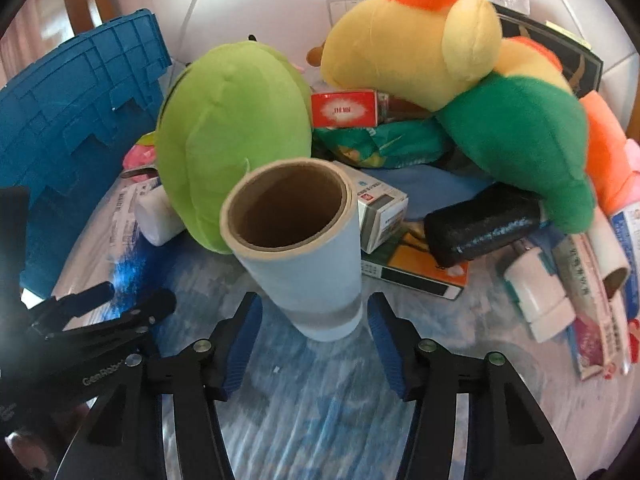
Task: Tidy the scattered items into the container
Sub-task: 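Grasp the blue feather duster with the left tool while the right tool grasps the white paper roll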
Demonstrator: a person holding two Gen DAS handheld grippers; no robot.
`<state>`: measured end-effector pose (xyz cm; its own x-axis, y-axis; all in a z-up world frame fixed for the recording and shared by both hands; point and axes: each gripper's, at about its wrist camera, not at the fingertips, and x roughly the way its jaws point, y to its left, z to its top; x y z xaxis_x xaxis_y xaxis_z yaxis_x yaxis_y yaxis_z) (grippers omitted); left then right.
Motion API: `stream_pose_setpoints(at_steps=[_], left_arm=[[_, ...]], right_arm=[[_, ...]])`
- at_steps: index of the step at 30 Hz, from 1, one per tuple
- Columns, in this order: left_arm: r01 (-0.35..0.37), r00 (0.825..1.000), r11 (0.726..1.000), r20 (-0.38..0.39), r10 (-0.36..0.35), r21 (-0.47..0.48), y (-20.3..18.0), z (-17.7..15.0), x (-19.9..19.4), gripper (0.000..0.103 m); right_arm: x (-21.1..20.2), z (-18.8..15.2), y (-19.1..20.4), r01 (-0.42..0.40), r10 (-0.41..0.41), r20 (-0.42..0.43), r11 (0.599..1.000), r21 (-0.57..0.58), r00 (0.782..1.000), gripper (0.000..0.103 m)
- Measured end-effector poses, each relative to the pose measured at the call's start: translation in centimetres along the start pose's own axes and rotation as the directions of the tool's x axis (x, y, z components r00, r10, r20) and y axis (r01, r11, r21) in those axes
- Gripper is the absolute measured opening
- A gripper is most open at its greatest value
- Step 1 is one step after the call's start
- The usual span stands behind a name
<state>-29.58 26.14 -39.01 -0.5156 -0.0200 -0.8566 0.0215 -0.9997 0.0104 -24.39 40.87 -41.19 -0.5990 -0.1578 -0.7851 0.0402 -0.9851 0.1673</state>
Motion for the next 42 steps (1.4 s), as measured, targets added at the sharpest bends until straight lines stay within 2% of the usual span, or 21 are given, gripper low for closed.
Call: stream_pose_setpoints(at_steps=[8, 9, 11, 12, 13, 14, 16, 20, 23, 24, 25, 27, 29, 30, 33, 36, 42], left_arm=[[0.018, 1.0, 0.999, 0.024, -0.017, -0.032, -0.1, 0.3, 1.3, 0.08], [0.016, 0.999, 0.999, 0.031, -0.015, -0.034, -0.1, 0.3, 1.3, 0.077], [0.016, 0.999, 0.999, 0.032, -0.014, -0.04, -0.1, 0.4, 1.0, 0.055], [0.016, 1.0, 0.999, 0.027, -0.014, -0.044, 0.0, 0.3, 0.8, 0.049], [0.018, 1.0, 0.999, 0.023, -0.017, -0.045, 0.2, 0.3, 0.7, 0.036], [0.02, 1.0, 0.999, 0.016, -0.019, -0.045, 0.3, 0.2, 0.5, 0.032], [0.019, 1.0, 0.999, -0.001, -0.019, -0.046, 0.9, 0.0, 0.1, 0.029], [0.019, 0.999, 0.999, -0.026, -0.02, -0.037, 2.2, -1.1, -1.4, 0.028], [0.018, 0.998, 0.999, -0.055, -0.02, -0.036, 2.9, -2.3, -3.0, 0.028], [0.019, 0.998, 0.999, -0.065, -0.021, -0.029, 3.1, -2.8, -3.6, 0.028], [0.018, 0.997, 0.999, -0.075, -0.02, -0.026, 3.4, -3.2, -4.0, 0.028], [0.014, 0.995, 1.0, -0.095, -0.016, -0.029, 4.0, -4.0, -4.3, 0.028], [0.017, 0.992, 0.999, -0.123, -0.021, -0.034, 4.6, -4.6, -4.2, 0.028], [0.022, 0.99, 0.999, -0.14, -0.027, -0.038, 4.8, -4.9, -4.0, 0.028], [0.038, 0.986, 0.998, -0.159, -0.045, -0.049, 5.4, -5.1, -3.8, 0.028], [0.041, 0.983, 0.998, -0.175, -0.049, -0.05, 5.5, -4.8, -3.4, 0.035], [0.036, 0.988, 0.999, -0.153, -0.039, -0.02, 4.7, -2.9, -3.0, 0.035]], right_arm=[[1.6, 0.2, -0.2, 0.001, -0.001, 0.0, 1.0, 0.009, 1.0, 0.049], [1.7, 0.3, -0.1, 0.004, -0.004, 0.002, 1.0, 0.003, 1.0, 0.048], [1.8, 0.5, 0.2, 0.012, -0.012, -0.004, 1.0, -0.011, 1.0, 0.048], [1.8, 0.6, 0.2, 0.015, -0.015, -0.012, 1.0, -0.015, 1.0, 0.048], [1.7, 0.6, 0.3, 0.015, -0.015, -0.017, 1.0, -0.017, 1.0, 0.047], [1.5, 0.6, 0.3, 0.012, -0.012, -0.02, 1.0, -0.02, 1.0, 0.047], [0.6, 0.6, 0.6, 0.004, -0.005, -0.025, 0.999, -0.031, 1.0, 0.047], [-1.4, 0.7, 1.5, 0.001, -0.009, -0.095, 0.996, -0.087, 0.995, 0.046], [-2.7, 0.1, 2.2, 0.01, -0.036, -0.18, 0.989, -0.146, 0.983, 0.045], [-3.2, -0.2, 2.4, 0.002, -0.035, -0.204, 0.988, -0.157, 0.978, 0.027], [-3.4, -0.8, 2.7, -0.011, -0.026, -0.233, 0.987, -0.158, 0.972, 0.022], [-3.7, -1.2, 2.5, -0.021, -0.023, -0.267, 0.986, -0.163, 0.963, 0.022], [-3.2, -1.4, 2.7, -0.009, -0.038, -0.28, 0.987, -0.162, 0.959, 0.022], [-3.2, -1.5, 2.7, -0.023, -0.017, -0.277, 0.99, -0.141, 0.961, 0.022], [-3.6, -1.9, 2.9, -0.042, 0.015, -0.253, 0.994, -0.103, 0.967, 0.035], [-3.1, -1.7, 4.1, -0.02, -0.004, -0.233, 0.995, -0.103, 0.972, 0.044], [-2.4, -1.8, 4.5, -0.027, 0.005, -0.247, 0.996, -0.086, 0.969, 0.046]])
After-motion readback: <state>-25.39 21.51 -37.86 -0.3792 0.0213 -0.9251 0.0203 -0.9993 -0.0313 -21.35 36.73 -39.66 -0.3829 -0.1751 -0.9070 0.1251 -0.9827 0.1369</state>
